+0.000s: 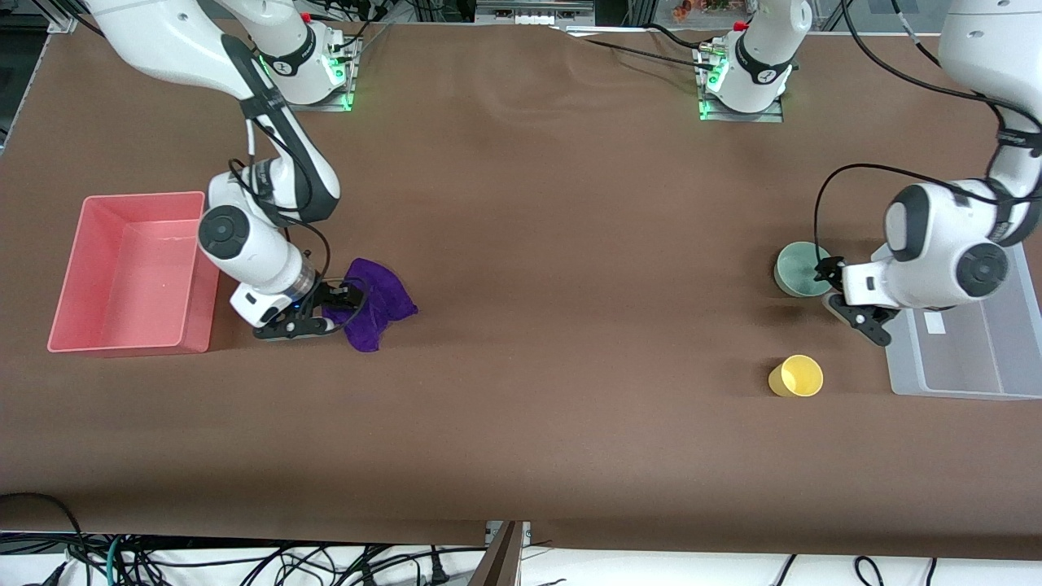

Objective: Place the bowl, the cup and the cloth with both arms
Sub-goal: 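Grasp the purple cloth with the right gripper while the left gripper grasps the bowl, then drop the cloth into the pink bin while the left gripper places the bowl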

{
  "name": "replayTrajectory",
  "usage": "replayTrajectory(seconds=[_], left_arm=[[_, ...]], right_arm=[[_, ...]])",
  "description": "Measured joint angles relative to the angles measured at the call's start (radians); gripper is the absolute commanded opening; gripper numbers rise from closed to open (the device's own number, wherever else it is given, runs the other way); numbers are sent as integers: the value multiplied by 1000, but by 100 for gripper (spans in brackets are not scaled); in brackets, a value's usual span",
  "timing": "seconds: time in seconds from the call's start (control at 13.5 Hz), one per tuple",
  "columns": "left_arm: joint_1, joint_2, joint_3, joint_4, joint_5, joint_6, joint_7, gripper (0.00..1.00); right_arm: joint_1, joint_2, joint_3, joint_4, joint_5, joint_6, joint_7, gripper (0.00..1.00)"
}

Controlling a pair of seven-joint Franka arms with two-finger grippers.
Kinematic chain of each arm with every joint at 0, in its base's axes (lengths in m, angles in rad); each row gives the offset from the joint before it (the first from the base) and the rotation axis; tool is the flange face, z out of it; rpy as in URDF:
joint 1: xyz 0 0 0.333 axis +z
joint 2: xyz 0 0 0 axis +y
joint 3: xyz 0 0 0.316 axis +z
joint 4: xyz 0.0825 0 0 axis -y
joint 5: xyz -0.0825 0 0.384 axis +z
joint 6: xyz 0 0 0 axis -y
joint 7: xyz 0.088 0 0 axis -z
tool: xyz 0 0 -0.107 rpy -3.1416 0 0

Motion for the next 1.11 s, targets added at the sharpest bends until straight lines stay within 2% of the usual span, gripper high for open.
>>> replayTrajectory(seconds=[0.07,0.15,0.22,0.3,0.59,0.74,0.89,1.11], left_arm=[[4,0,0,-35,1,55,18,24],[9,0,1,-55,1,82,39,11],[13,0,1,-62,1,91,58,0],[16,1,1,-65,1,92,72,0],[16,13,0,-66,1,93,91,0],[16,5,-1,-55,-10,64,108,0],[17,-16,-4,6,-49,-80,110,0],[19,-51,-9,235,-67,-395,111,0]], right_arm=[[1,9,0,-18,0,25,0,99],[1,15,0,-36,0,48,0,69],[2,21,0,-54,0,73,0,18],[3,24,0,-69,-1,90,-2,0],[4,15,0,-70,-1,96,-3,0],[3,-5,-1,-33,-1,27,-3,0],[-3,-41,-5,54,-1,-134,-5,0],[-37,-100,-16,270,-2,-501,-63,0]])
